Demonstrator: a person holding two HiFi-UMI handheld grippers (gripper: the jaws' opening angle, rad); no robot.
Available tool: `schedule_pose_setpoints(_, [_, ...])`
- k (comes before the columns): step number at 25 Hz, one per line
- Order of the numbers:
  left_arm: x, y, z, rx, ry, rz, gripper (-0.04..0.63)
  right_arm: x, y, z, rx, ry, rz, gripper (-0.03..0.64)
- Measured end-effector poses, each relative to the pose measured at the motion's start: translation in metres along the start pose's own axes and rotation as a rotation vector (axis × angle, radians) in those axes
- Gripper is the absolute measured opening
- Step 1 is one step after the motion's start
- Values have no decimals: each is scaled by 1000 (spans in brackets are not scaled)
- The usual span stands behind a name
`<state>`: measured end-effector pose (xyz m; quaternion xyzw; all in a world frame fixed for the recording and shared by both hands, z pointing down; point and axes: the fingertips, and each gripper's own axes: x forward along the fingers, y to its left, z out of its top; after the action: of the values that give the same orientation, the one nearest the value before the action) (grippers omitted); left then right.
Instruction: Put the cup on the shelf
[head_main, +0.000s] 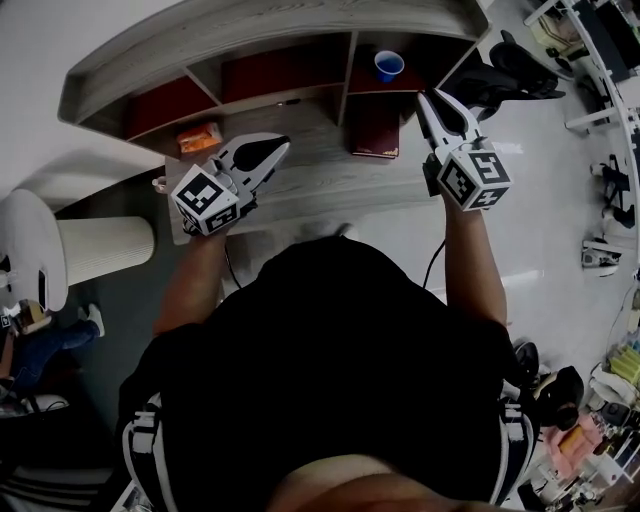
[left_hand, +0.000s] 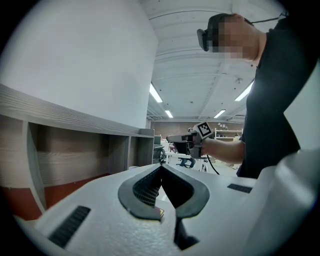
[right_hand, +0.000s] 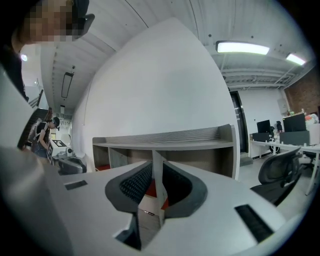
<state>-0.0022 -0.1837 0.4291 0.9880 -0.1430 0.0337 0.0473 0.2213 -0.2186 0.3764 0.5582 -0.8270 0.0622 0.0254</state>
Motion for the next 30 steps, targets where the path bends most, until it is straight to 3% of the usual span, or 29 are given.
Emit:
schedule_pose_setpoints(7, [-17, -9, 1, 3, -7, -50, 17, -21, 27, 25, -23, -79, -34, 48])
schedule_pose_setpoints(13, [-24, -17, -4, -4, -6, -79, 17, -33, 52, 24, -23, -52, -17, 46])
schedule_pose_setpoints(22, [-46, -18, -4, -6, -14, -84, 17, -58, 84, 39, -27, -132, -54, 41])
schedule_pose_setpoints(30, [-52, -26, -9, -4, -14, -95, 17, -74, 109, 40, 8, -157, -36, 40])
